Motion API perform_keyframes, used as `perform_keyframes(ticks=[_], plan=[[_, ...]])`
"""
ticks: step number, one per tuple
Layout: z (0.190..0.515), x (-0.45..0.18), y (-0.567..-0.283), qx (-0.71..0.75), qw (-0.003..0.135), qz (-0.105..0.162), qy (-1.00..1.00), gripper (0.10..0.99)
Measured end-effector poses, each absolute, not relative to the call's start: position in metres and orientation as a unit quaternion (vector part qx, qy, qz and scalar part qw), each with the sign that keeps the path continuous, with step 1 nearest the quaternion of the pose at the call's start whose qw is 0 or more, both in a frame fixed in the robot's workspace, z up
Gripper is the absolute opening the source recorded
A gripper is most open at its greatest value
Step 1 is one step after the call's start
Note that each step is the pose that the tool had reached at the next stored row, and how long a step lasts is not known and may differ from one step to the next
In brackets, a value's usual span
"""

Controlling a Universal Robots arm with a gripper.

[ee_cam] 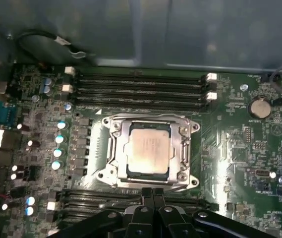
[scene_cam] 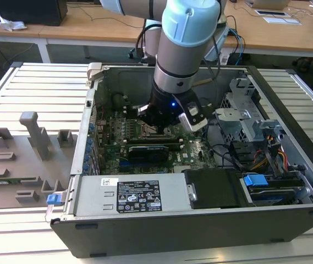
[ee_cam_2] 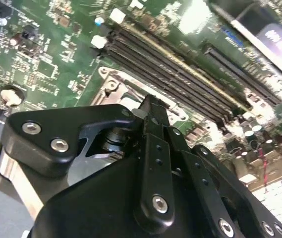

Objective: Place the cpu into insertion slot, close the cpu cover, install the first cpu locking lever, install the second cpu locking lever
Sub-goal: 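Install the second cpu locking lever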

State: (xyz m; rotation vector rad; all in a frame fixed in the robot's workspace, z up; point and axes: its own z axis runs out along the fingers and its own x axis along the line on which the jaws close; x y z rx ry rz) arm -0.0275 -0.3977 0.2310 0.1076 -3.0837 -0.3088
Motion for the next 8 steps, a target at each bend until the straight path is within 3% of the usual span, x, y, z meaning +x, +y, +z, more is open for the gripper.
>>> perform_keyframes(ticks=[8], plan=[[0.215, -0.043, -0.4, 0.053, 0.022, -0.111, -0.992, 0.106]])
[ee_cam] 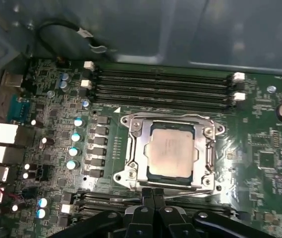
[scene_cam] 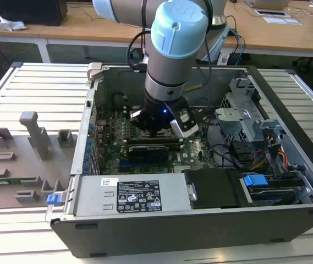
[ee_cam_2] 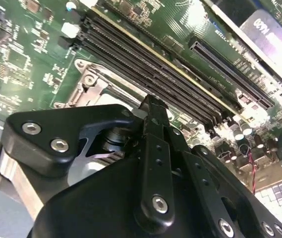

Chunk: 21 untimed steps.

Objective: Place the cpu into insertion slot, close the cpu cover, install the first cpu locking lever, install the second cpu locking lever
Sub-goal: 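Install the second cpu locking lever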

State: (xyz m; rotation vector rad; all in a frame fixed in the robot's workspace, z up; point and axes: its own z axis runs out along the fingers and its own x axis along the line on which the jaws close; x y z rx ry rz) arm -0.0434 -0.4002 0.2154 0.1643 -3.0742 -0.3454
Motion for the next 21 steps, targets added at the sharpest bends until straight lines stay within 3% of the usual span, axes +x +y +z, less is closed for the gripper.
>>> perform_keyframes(ticks=[15, 21], plan=[[0.201, -0.069, -0.4, 0.128, 0.03, -0.116, -0.984, 0.106], [0.196, -0.07, -0.388, 0.137, 0.031, -0.117, -0.983, 0.106]])
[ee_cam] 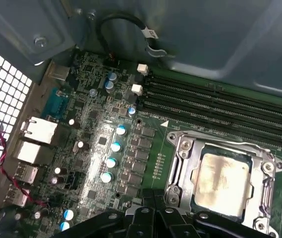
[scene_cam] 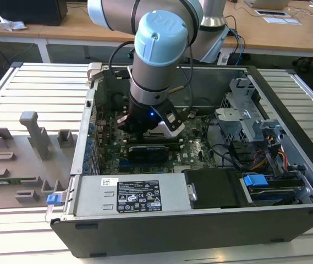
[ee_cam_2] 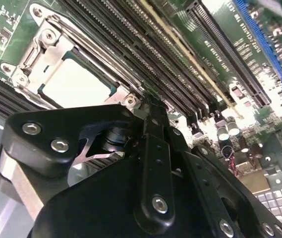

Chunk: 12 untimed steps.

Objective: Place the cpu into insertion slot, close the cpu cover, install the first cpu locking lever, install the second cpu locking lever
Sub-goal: 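Install the second cpu locking lever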

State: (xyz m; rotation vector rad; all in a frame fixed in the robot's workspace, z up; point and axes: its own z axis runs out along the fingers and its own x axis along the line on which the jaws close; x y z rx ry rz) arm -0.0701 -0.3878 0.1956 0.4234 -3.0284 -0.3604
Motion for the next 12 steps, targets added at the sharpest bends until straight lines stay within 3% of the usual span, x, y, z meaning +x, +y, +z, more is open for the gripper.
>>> perform_keyframes(ticks=[12], plan=[[0.1952, -0.0741, -0.3933, 0.144, 0.028, -0.121, -0.982, 0.106]])
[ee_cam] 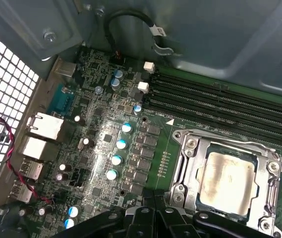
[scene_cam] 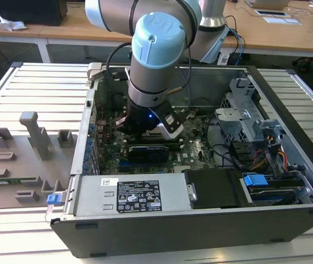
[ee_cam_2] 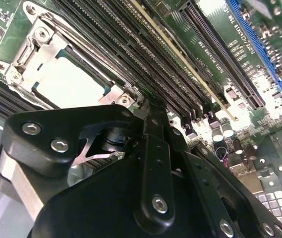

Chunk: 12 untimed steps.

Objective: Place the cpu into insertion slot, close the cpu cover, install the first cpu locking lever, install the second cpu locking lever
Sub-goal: 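Install the second cpu locking lever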

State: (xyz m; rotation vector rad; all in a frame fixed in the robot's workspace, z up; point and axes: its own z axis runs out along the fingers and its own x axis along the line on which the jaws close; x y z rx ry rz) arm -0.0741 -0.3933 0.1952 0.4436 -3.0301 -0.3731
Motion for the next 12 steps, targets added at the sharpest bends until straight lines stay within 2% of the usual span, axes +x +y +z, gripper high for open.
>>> perform_keyframes(ticks=[5, 12], plan=[[0.206, -0.074, -0.395, 0.144, 0.028, -0.122, -0.982, 0.106], [0.206, -0.064, -0.382, 0.142, 0.032, -0.093, -0.985, 0.106]])
